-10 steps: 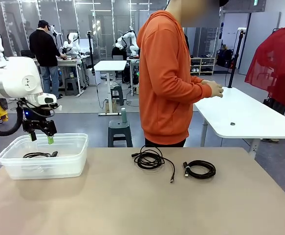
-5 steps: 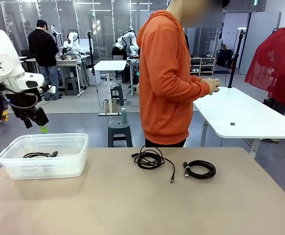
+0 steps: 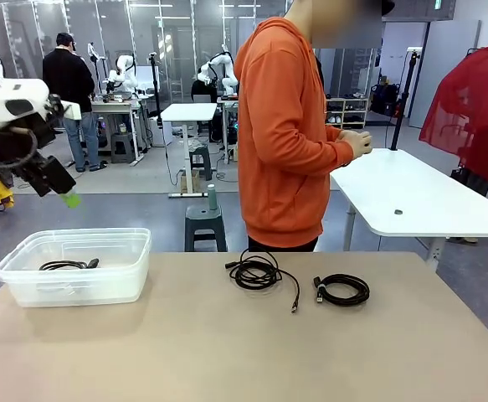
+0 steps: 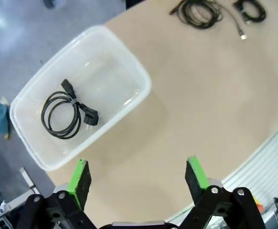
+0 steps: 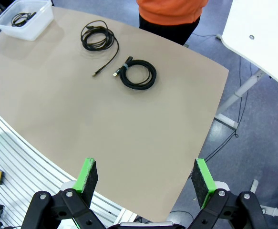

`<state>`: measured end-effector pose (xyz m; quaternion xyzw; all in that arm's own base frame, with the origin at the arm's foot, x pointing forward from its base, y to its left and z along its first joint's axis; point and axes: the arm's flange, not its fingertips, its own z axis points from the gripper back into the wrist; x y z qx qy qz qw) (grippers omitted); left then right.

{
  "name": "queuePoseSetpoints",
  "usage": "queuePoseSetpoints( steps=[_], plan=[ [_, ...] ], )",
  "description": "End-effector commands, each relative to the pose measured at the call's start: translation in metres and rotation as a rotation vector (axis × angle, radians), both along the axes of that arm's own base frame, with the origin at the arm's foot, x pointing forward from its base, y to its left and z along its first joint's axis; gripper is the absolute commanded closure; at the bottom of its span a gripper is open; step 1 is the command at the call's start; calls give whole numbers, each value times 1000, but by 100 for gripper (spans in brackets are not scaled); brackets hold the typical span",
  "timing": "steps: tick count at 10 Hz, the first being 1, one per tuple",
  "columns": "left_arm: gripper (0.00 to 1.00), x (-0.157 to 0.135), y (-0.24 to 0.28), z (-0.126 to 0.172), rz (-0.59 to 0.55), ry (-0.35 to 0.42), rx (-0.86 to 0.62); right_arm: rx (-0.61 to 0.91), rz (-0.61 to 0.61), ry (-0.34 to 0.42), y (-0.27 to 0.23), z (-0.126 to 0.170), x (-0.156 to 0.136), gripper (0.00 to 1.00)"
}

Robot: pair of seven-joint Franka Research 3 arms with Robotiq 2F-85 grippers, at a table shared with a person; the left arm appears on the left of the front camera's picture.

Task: Organize and store the cables.
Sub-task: Place the Power Cable into the Organizing box.

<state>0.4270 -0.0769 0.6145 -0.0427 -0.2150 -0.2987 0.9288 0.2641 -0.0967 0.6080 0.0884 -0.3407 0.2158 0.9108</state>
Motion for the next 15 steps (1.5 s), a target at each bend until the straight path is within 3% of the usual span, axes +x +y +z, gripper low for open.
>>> queuePoseSetpoints(
  steps=[1,4,8,11,15],
  plan=[
    [0,-27,1,25,-44,10,15,-3,0,0,1,1,0,0],
    [0,-74,-6,39,-147,-86,18,-3,0,0,1,1,0,0],
    [0,-111,-11,20,-195,-112,30,-3,0,0,1,1,0,0],
    [0,-110,-1,22,-148,-133,-11,-3,0,0,1,1,0,0],
    [0,-112,0,26,-158,-105,-4,-3,0,0,1,1,0,0]
  ],
)
